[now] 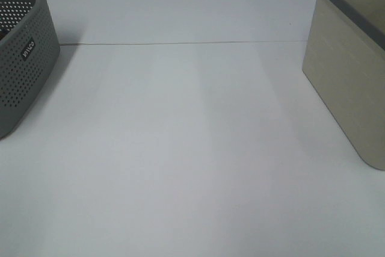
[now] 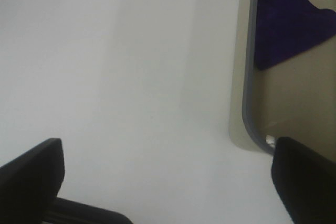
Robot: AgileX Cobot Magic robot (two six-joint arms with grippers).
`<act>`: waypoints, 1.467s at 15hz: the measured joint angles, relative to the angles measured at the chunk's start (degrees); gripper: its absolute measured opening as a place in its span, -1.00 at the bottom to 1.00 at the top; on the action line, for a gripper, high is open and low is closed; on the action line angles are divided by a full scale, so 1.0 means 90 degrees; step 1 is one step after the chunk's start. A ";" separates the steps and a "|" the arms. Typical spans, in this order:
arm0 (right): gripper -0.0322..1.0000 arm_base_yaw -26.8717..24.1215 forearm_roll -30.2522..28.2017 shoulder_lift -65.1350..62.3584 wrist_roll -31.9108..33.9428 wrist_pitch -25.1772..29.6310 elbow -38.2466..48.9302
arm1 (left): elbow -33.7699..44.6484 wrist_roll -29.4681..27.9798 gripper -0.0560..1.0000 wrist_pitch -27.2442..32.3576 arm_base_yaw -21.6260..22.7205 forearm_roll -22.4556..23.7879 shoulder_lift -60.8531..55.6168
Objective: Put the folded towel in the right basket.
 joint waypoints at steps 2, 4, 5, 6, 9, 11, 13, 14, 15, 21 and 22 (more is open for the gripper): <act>0.96 0.0000 -0.0032 -0.1197 0.0095 -0.0108 0.1063 | 0.0000 0.0000 0.98 0.0000 0.0000 0.0000 0.0000; 0.96 0.0000 -0.0032 -0.2591 0.0095 -0.0153 0.2292 | 0.0000 0.0000 0.98 0.0000 0.0000 0.0000 0.0000; 0.96 0.0000 -0.0032 -0.3234 0.0095 -0.0159 0.2814 | 0.0000 0.0000 0.98 0.0000 0.0000 0.0000 0.0000; 0.96 0.0000 -0.0032 -0.3896 0.0095 -0.0159 0.3253 | 0.0000 0.0000 0.98 0.0000 0.0000 0.0000 0.0000; 0.96 0.0000 -0.0019 -0.5742 0.0095 -0.0166 0.4374 | 0.0000 0.0000 0.98 0.0000 0.0000 0.0000 0.0000; 0.96 0.0000 0.0057 -0.6532 0.0095 -0.0159 0.4673 | 0.0000 0.0000 0.98 0.0000 0.0000 0.0000 0.0000; 0.96 0.0013 0.0108 -0.6767 0.0108 -0.0102 0.4864 | 0.0000 0.0000 0.98 0.0000 0.0000 0.0000 0.0000; 0.96 0.0013 0.0115 -0.6761 0.0108 -0.0178 0.4889 | 0.0000 0.0000 0.98 0.0000 0.0000 0.0000 0.0000; 0.96 0.0013 0.0057 -0.6761 0.0108 -0.0369 0.4908 | 0.0000 0.0000 0.98 0.0000 0.0000 0.0000 0.0000; 0.96 0.0013 -0.0204 -0.6761 0.0095 -0.0974 0.5157 | 0.0000 0.0000 0.98 0.0000 0.0000 0.0000 0.0000; 0.96 0.0013 -0.0204 -0.6761 0.0095 -0.0987 0.5157 | 0.0000 0.0000 0.98 0.0000 0.0000 0.0000 0.0000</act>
